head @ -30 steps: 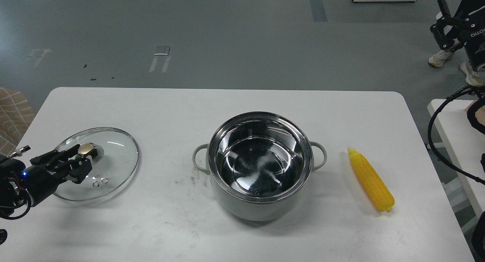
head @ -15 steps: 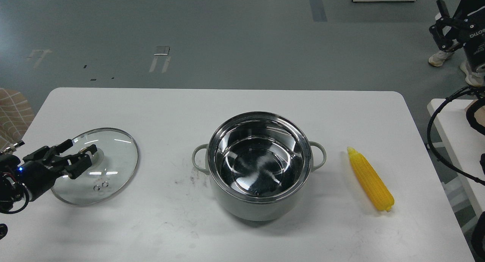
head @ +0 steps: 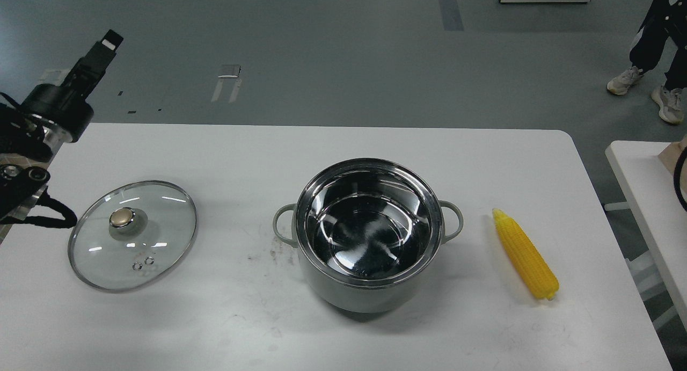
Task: Open pot and put corn in
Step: 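Release the lid and raise the left arm back up, then reach the right gripper down and grasp the yellow corn cob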
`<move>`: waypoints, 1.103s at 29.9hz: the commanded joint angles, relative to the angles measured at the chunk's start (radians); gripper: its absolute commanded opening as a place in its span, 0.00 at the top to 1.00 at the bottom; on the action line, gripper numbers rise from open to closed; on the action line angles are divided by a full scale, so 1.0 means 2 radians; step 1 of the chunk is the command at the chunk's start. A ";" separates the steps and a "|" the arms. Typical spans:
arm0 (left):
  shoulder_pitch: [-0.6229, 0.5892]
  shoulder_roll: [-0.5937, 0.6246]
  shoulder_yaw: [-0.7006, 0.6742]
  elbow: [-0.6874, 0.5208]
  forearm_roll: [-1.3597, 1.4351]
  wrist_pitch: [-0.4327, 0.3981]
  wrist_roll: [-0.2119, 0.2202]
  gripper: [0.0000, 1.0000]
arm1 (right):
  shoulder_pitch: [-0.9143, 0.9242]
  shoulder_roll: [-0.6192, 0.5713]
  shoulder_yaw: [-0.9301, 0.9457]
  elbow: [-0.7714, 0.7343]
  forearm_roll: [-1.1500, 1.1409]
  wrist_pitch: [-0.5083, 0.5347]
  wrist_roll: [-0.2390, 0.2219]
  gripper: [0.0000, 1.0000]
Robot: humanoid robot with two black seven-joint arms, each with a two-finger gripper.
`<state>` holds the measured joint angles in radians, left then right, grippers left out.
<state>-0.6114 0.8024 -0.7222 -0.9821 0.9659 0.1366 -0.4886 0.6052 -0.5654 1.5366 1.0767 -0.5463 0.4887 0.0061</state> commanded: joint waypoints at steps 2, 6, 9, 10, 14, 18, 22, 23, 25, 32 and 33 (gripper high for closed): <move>-0.076 -0.022 -0.002 0.019 -0.156 -0.073 0.000 0.10 | -0.009 -0.088 -0.059 0.064 -0.086 0.000 0.001 0.00; -0.111 -0.029 -0.003 0.034 -0.291 -0.135 0.000 0.09 | -0.026 -0.152 -0.084 0.131 -0.175 0.000 0.002 0.00; -0.121 -0.044 -0.011 0.037 -0.363 -0.172 0.000 0.05 | -0.042 -0.184 -0.095 0.181 -0.251 0.000 0.002 0.00; -0.121 -0.050 -0.021 0.037 -0.387 -0.186 0.000 0.04 | -0.052 -0.197 -0.102 0.205 -0.290 0.000 0.002 0.00; -0.118 -0.070 -0.069 0.038 -0.408 -0.209 0.019 0.02 | -0.076 -0.222 -0.123 0.266 -0.385 0.000 0.002 0.00; -0.115 -0.088 -0.091 0.040 -0.409 -0.220 0.061 0.02 | -0.096 -0.248 -0.158 0.297 -0.436 0.000 0.003 0.00; -0.113 -0.114 -0.093 0.046 -0.409 -0.227 0.079 0.02 | -0.098 -0.249 -0.214 0.322 -0.482 0.000 0.003 0.00; -0.112 -0.115 -0.093 0.047 -0.409 -0.228 0.079 0.02 | -0.098 -0.249 -0.223 0.324 -0.488 0.000 0.003 0.00; -0.112 -0.117 -0.094 0.047 -0.410 -0.235 0.079 0.02 | -0.099 -0.248 -0.246 0.327 -0.503 0.000 0.002 0.00; -0.102 -0.137 -0.094 0.047 -0.419 -0.252 0.079 0.02 | -0.112 -0.213 -0.334 0.308 -0.561 0.000 -0.002 0.00; -0.101 -0.137 -0.094 0.047 -0.419 -0.252 0.079 0.02 | -0.117 -0.195 -0.339 0.304 -0.573 0.000 -0.008 0.00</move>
<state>-0.8172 0.5376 -0.9103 -0.8877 0.1285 -0.3648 -0.3304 0.3868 -1.0215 0.8993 1.6994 -1.6477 0.4881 0.0068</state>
